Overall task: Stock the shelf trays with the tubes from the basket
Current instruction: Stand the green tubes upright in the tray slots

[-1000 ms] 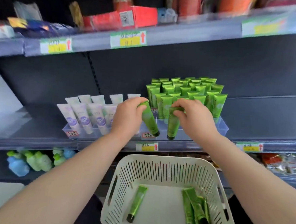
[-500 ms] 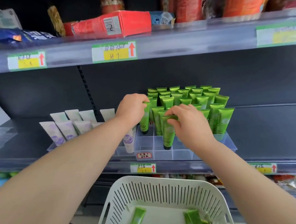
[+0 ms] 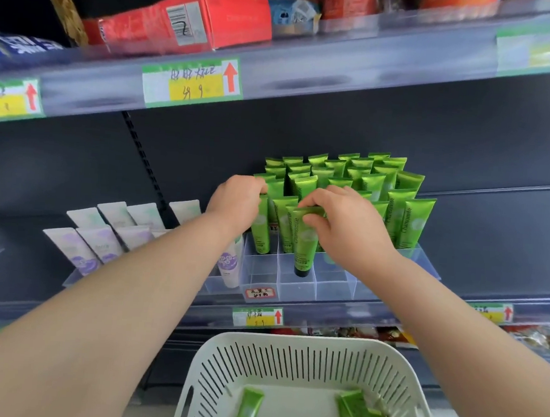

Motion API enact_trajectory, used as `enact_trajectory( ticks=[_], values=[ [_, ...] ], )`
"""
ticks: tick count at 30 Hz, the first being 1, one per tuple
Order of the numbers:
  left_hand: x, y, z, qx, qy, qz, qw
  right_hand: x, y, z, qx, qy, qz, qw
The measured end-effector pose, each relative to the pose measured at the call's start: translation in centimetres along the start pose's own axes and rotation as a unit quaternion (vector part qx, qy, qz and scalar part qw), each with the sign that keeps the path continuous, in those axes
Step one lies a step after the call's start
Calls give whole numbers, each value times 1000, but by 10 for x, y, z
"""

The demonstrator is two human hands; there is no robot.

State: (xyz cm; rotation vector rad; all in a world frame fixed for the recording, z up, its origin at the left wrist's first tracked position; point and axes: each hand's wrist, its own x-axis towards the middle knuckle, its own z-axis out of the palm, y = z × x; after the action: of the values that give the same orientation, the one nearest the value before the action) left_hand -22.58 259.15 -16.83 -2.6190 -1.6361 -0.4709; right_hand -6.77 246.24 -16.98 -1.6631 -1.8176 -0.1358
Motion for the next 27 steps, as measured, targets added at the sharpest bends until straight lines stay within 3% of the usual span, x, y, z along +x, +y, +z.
enact_trajectory(
  ticks=[10, 17, 23, 27],
  values=[
    [-65, -20, -18, 31, 59, 84, 994, 36, -33, 19, 3, 33, 17, 999],
    [-109, -46, -6, 81, 78, 243, 964, 50, -43, 52, -61, -35, 35, 997],
    [-118, -51, -3, 47, 80, 243, 966, 49, -40, 76, -95, -92, 48, 990],
    [-119, -50, -3, 39, 86, 240, 966, 50, -39, 77, -97, -82, 35, 991]
  ],
)
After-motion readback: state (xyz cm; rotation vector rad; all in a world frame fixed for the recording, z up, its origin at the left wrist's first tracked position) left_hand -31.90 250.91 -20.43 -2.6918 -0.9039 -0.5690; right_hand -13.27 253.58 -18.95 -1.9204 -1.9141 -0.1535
